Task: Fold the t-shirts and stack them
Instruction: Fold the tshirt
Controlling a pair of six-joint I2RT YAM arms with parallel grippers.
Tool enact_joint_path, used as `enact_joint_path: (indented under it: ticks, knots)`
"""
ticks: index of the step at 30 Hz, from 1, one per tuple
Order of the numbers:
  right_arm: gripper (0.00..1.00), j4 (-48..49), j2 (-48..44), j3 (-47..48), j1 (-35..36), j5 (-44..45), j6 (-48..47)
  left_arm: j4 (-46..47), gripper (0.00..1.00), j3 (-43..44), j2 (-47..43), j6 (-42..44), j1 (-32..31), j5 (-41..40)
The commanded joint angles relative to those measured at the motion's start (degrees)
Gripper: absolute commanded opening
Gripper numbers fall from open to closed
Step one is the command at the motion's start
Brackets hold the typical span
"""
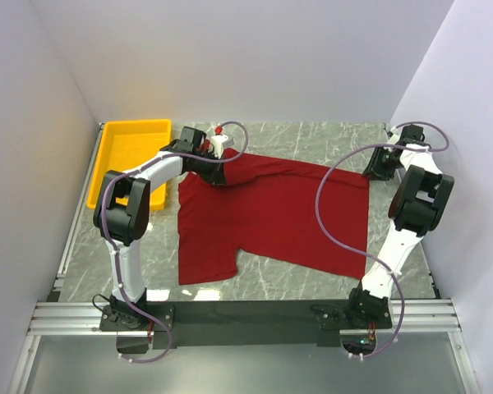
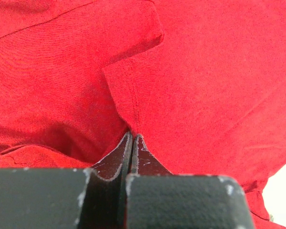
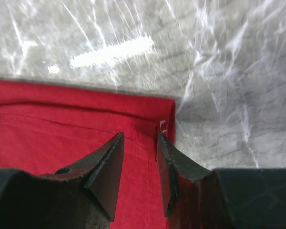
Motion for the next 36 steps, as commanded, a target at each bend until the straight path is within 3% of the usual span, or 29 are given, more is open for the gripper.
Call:
enact_joint_path:
  ticks: [1, 10, 14, 22, 29, 36]
  knots:
    - [0.41, -1.6, 0.1, 2.1, 0.3, 1.6, 0.7, -0.7, 0.01, 1.9, -2.4, -0.2, 0.0, 1.3]
    - [0.41, -1.6, 1.3, 2.1, 0.7, 1.4, 0.7, -1.1, 0.01, 3.1, -1.9, -0.2, 0.0, 1.6]
    - [0.33, -2.0, 1.8, 2.6, 0.6, 0.6, 0.7, -1.2, 0.01, 3.1, -1.8, -0.2, 0.0, 1.6]
    - [0.29, -2.0, 1.6, 1.8, 0.7, 0.1, 0.5, -1.0, 0.01, 3.0, -1.8, -0.5, 0.0, 2.1]
    - [0.00, -0.2, -0.9, -0.4, 0.5, -0.9, -0.1, -0.6, 0.01, 2.6, -2.2, -0.9, 0.2, 1.6]
    - [0.00, 4.1, -8.6, -6.9, -0.9, -3.3, -3.3, 0.6, 0.01, 1.0, -4.8, -1.4, 0.6, -0.1]
